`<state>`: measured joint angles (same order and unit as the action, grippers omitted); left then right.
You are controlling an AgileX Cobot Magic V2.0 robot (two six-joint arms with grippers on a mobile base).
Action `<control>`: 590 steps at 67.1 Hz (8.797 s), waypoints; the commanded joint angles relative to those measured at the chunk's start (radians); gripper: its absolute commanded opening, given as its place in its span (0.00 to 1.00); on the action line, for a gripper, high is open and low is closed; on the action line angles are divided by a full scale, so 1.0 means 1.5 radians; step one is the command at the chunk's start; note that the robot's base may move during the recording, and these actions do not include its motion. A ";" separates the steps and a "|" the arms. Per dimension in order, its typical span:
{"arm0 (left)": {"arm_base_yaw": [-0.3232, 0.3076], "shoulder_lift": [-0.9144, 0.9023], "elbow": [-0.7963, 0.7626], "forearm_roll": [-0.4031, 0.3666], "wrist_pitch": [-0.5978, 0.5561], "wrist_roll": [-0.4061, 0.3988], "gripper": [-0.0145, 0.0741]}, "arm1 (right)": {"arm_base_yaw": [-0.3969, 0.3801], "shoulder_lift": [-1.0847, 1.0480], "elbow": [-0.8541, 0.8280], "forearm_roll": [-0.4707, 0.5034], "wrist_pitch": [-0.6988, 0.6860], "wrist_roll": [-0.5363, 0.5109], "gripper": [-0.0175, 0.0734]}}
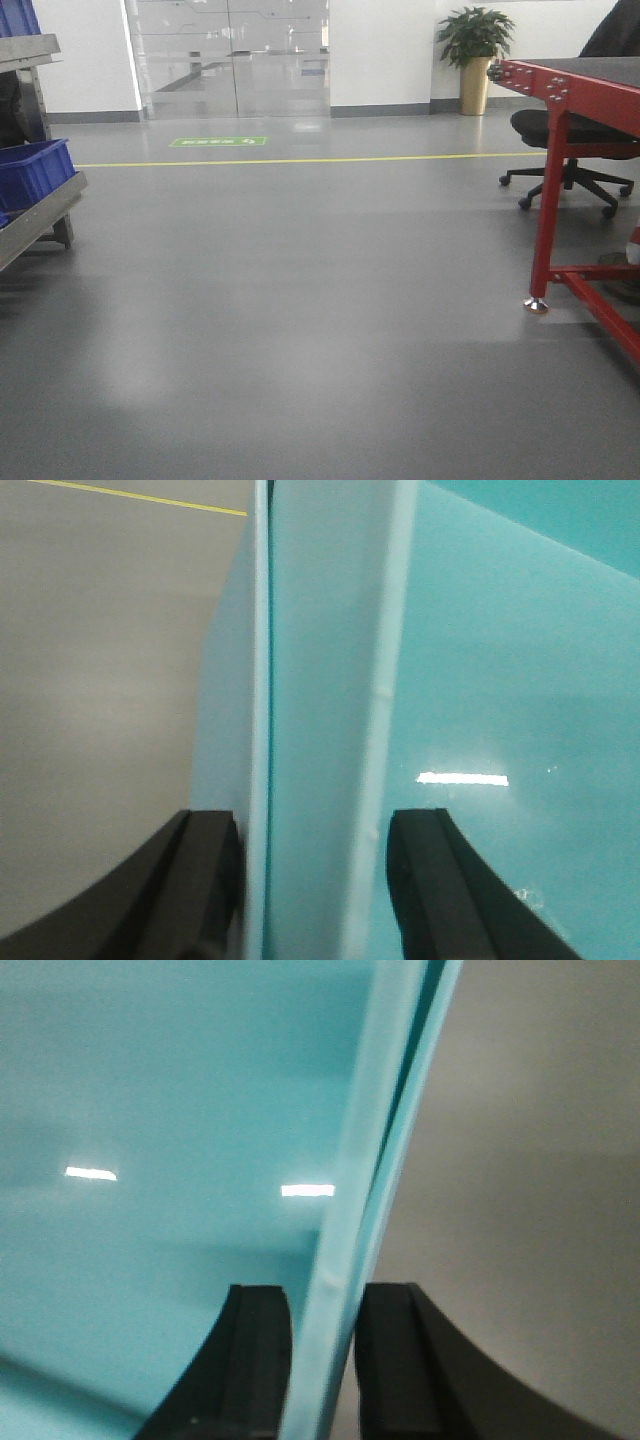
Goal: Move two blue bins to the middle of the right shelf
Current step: 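Hold the second bin in both grippers while driving away, then keep both grippers clamped on the bin while driving to the other shelf, then raise the held bin with both grippers above the shelf's steel rail, then lower the bin with both grippers onto the first light blue bin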
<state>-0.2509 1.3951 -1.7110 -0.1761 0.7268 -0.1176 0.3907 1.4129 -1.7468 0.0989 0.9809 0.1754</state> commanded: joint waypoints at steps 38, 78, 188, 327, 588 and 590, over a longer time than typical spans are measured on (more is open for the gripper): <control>-0.003 -0.008 -0.011 -0.015 -0.045 0.019 0.04 | 0.000 -0.011 -0.011 0.006 -0.051 -0.023 0.02; -0.003 -0.008 -0.011 -0.015 -0.047 0.019 0.04 | 0.000 -0.011 -0.011 0.006 -0.053 -0.023 0.02; -0.003 -0.008 -0.011 -0.013 -0.047 0.019 0.04 | 0.000 -0.011 -0.011 0.006 -0.056 -0.023 0.02; -0.003 -0.008 -0.011 -0.013 -0.047 0.019 0.04 | 0.000 -0.011 -0.011 0.006 -0.056 -0.023 0.02; -0.003 0.117 0.024 0.019 0.227 0.023 0.04 | 0.000 0.151 -0.010 -0.074 0.092 -0.025 0.02; -0.003 0.124 0.024 0.019 0.229 0.023 0.04 | 0.000 0.157 -0.010 -0.080 0.095 -0.025 0.02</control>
<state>-0.2509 1.5787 -1.6640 -0.1079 1.0783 -0.1190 0.3969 1.6312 -1.7485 0.0532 1.1653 0.1411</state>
